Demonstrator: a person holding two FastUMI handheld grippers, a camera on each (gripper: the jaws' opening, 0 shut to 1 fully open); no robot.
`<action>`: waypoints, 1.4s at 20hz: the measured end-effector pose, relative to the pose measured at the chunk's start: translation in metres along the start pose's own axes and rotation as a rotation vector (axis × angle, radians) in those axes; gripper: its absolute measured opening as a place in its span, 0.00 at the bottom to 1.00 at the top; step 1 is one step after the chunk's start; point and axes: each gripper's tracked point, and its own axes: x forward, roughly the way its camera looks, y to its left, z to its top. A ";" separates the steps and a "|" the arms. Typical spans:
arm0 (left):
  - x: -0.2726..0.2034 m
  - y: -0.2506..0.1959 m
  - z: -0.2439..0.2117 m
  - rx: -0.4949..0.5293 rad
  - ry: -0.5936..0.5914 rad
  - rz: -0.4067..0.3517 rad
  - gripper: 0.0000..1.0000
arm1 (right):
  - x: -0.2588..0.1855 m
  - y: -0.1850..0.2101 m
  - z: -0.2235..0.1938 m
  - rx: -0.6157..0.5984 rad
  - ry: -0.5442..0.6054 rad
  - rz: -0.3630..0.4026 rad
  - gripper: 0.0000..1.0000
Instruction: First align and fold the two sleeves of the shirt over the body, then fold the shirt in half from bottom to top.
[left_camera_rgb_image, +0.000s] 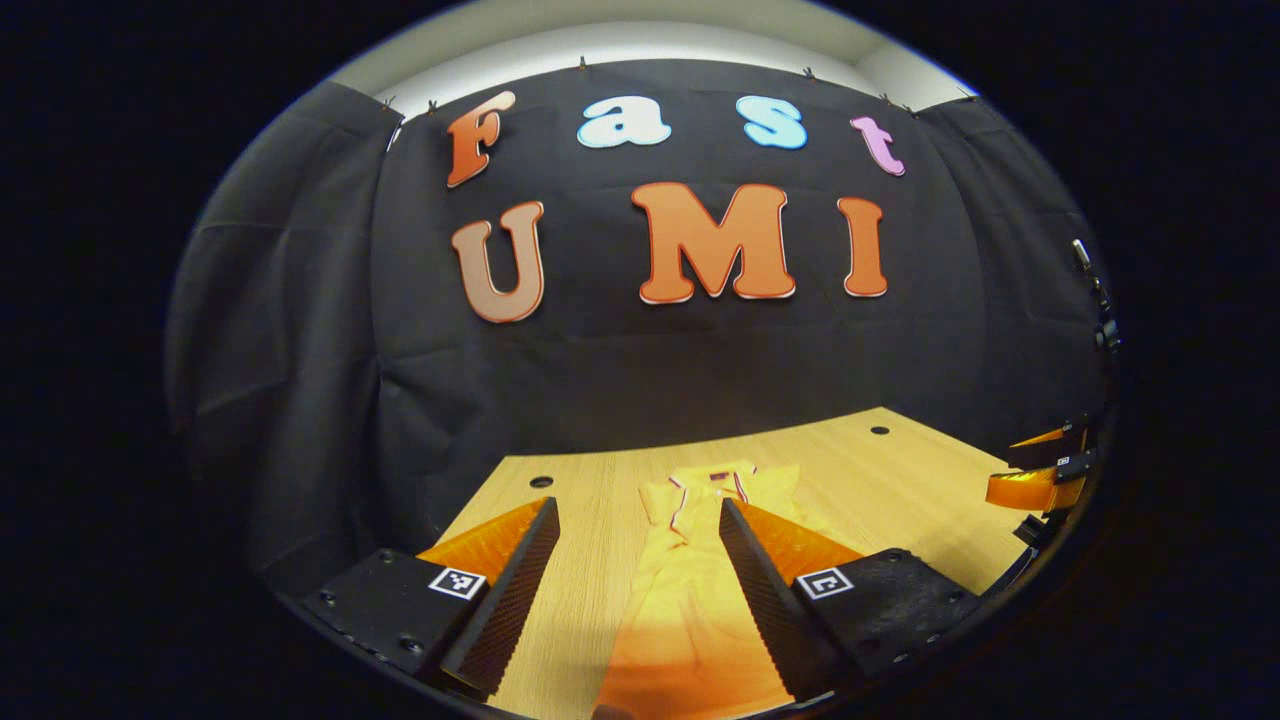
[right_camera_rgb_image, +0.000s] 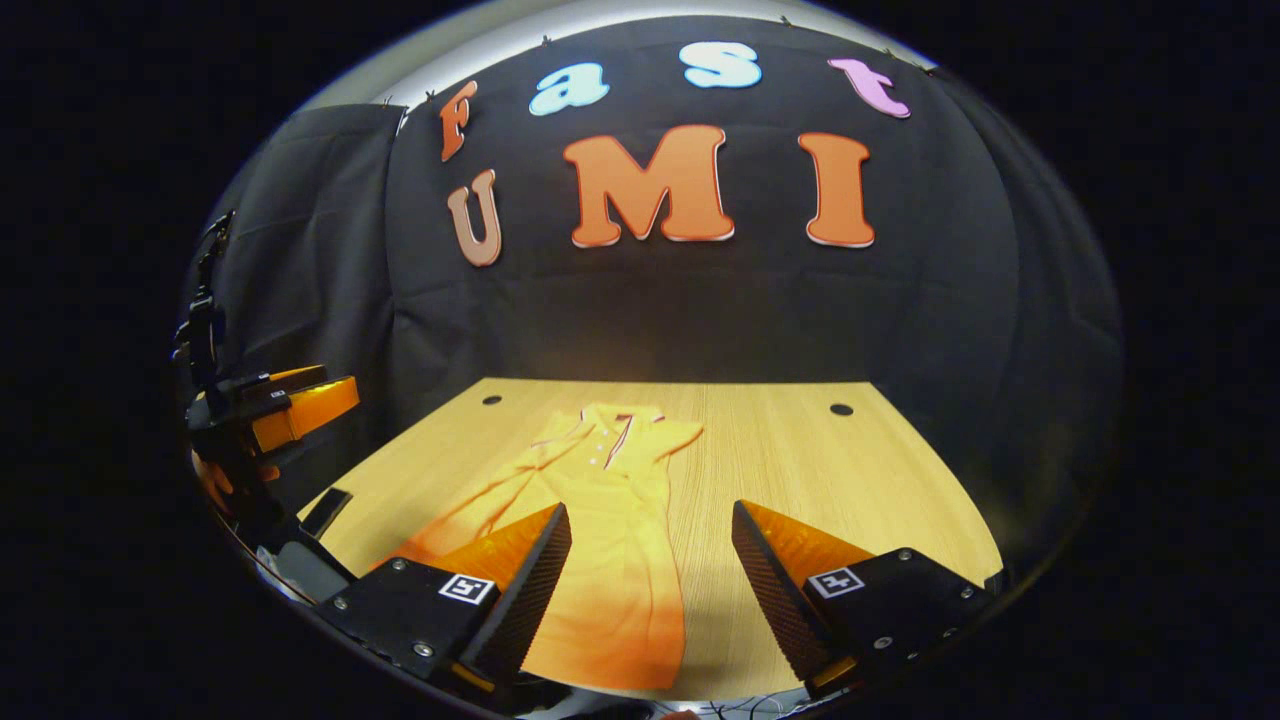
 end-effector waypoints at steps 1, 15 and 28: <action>-0.003 0.001 -0.011 -0.007 0.035 0.000 0.97 | 0.000 0.000 -0.013 0.003 0.043 0.008 0.98; -0.025 -0.002 -0.200 -0.032 0.626 -0.092 0.98 | 0.010 0.004 -0.157 0.033 0.492 0.037 0.99; -0.025 0.004 -0.263 -0.060 0.852 -0.071 0.97 | 0.009 0.010 -0.208 -0.011 0.704 0.018 0.97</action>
